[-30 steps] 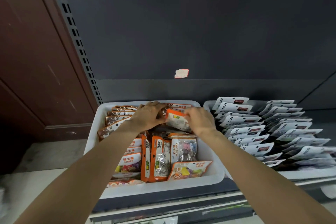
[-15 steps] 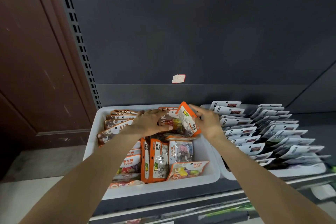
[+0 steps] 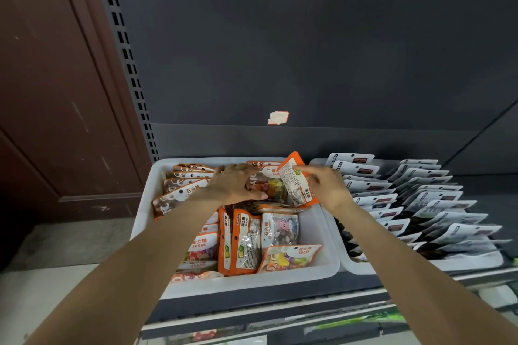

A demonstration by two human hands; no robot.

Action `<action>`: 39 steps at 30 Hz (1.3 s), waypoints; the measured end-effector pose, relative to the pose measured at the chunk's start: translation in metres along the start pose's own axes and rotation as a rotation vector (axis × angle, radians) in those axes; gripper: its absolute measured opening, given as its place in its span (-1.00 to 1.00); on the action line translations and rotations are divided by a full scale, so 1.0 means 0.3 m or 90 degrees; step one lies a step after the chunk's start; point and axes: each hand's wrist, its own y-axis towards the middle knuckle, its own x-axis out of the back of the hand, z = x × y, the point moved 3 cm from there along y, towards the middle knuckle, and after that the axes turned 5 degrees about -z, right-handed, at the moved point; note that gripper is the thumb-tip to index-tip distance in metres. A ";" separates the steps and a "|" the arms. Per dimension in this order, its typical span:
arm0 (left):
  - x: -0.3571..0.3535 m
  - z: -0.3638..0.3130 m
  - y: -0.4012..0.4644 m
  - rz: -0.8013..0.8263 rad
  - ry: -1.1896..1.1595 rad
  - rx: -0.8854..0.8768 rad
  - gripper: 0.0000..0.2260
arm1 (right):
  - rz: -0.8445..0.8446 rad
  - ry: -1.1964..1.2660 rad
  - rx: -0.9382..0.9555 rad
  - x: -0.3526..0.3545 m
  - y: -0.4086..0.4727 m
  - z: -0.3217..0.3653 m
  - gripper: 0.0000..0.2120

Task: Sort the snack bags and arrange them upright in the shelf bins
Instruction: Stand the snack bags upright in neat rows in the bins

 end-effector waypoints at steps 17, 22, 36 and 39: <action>0.013 -0.006 -0.018 0.010 -0.037 0.000 -0.36 | -0.144 -0.134 0.086 0.033 0.011 0.090 -0.85; 0.011 0.021 -0.019 0.021 -0.056 0.000 -0.31 | -0.200 -0.170 0.146 0.046 0.052 0.119 -0.87; -0.007 0.053 -0.038 -0.013 -0.106 -0.022 -0.44 | 0.035 -0.147 0.040 -0.165 0.054 0.077 -0.78; -0.010 0.056 -0.046 0.003 -0.065 -0.061 -0.51 | 0.023 -0.124 0.021 -0.161 0.062 0.056 -0.76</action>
